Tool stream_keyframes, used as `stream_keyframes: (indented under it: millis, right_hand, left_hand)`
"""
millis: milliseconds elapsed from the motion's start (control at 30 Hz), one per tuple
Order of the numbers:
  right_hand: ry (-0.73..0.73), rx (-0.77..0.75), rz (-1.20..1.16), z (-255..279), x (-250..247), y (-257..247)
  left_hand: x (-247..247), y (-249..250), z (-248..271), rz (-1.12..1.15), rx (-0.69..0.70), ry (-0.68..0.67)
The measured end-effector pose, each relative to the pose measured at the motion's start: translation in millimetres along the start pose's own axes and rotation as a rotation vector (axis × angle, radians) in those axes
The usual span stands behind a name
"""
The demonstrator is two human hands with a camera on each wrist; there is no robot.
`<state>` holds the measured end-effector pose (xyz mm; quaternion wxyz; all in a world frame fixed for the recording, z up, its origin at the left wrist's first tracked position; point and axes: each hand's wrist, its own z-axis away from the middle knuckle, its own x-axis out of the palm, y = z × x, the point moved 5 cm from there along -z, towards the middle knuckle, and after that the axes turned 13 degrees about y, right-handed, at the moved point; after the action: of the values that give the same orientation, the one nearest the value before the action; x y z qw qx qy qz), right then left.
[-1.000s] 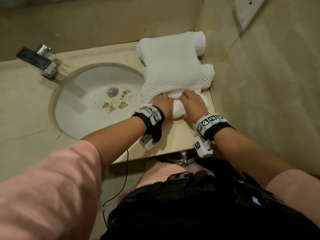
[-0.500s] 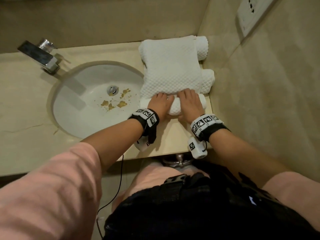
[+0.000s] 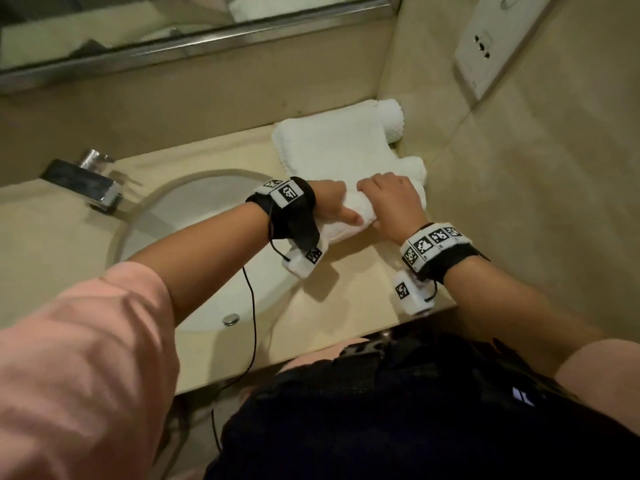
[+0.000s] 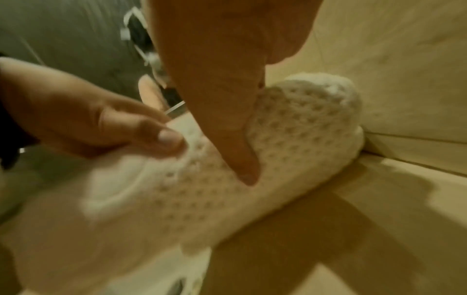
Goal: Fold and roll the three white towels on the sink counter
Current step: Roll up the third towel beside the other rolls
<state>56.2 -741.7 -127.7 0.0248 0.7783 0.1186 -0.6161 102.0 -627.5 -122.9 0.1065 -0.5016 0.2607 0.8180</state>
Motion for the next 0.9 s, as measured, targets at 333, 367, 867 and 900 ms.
stream_keyframes:
  millis: [333,367,867,900]
  right_hand:
    - [-0.260,0.034,0.037,-59,-8,2]
    - [-0.235,0.021,0.036,-58,-6,0]
    - [-0.438,0.070,0.033,-93,-7,3]
    - [-0.452,0.067,0.040,-95,-7,2]
  left_hand:
    - [-18,-2,-3,-0.073,-0.054,0.245]
    - [-24,-6,-7,-0.032,-0.071,0.193]
    - [-23,-8,8,-0.325,-0.058,0.402]
    - [-23,-9,8,-0.317,-0.076,0.407]
